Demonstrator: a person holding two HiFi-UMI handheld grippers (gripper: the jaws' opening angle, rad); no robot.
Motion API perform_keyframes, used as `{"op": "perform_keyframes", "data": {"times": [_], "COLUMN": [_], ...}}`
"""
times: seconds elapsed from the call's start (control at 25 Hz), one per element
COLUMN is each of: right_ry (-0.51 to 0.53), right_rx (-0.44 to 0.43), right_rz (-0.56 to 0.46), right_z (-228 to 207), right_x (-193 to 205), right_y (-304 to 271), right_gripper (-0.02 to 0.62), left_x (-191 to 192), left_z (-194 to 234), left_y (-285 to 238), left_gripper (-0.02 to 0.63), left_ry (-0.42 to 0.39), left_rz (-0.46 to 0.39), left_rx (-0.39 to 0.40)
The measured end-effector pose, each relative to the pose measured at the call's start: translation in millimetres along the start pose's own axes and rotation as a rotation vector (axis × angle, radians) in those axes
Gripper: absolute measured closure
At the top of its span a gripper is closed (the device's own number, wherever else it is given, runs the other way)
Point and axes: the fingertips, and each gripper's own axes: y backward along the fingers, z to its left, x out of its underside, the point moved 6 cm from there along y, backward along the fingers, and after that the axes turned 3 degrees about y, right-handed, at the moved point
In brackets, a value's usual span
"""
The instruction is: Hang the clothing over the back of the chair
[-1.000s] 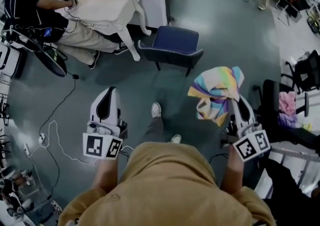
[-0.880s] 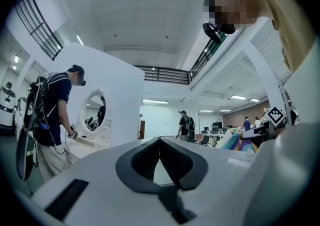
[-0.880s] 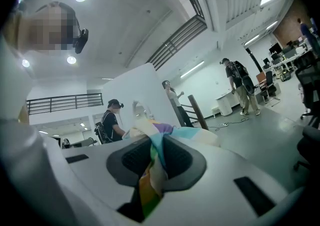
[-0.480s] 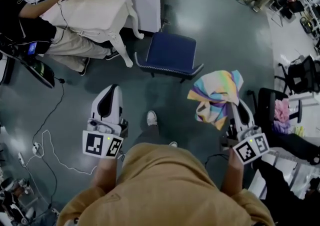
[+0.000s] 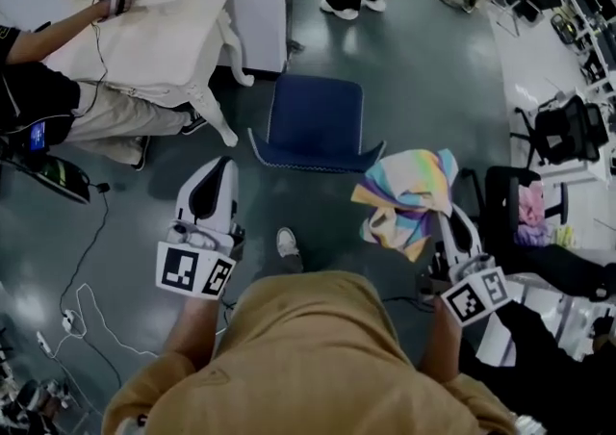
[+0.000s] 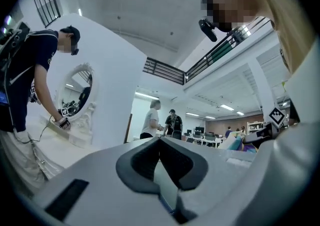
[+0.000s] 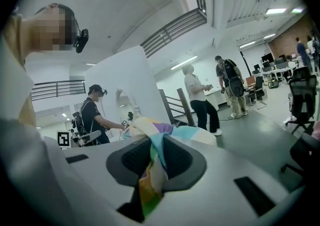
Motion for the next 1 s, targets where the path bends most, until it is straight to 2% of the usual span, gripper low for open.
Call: {"op": "perform_keyframes", "data": {"times": [0.36, 0.56, 0.72, 0.88, 1.0], "right_ry": [-0.039, -0.067, -0.078, -0.096, -0.125], "right_rx": [-0.011, -0.091, -0.166, -0.239, -0.262], "right_rz": [0.033, 0.073, 0.118, 0.151, 0.169], "right_z": [-12, -27, -27, -17, -12], "right_x": [3, 9, 9, 18, 30], "right_y": [-13, -46, -74, -96, -110], "right_gripper": [0.532, 0.531, 0.531, 0.531, 0.531], "left_x": [0, 2, -11, -17, -12], "left_z": [-1, 2, 8, 18, 21], "left_y": [-54, -86, -110, -119, -116], "left_gripper": [0.601, 0.601, 0.601, 0.601, 0.601], "left_ry": [-0.002, 0.004, -0.029, -0.041, -0.038], "left_rz": [0.009, 0.006, -0.003, -0.012, -0.001], "left_rx": [0.048, 0.014, -0.002, -0.040, -0.061]}}
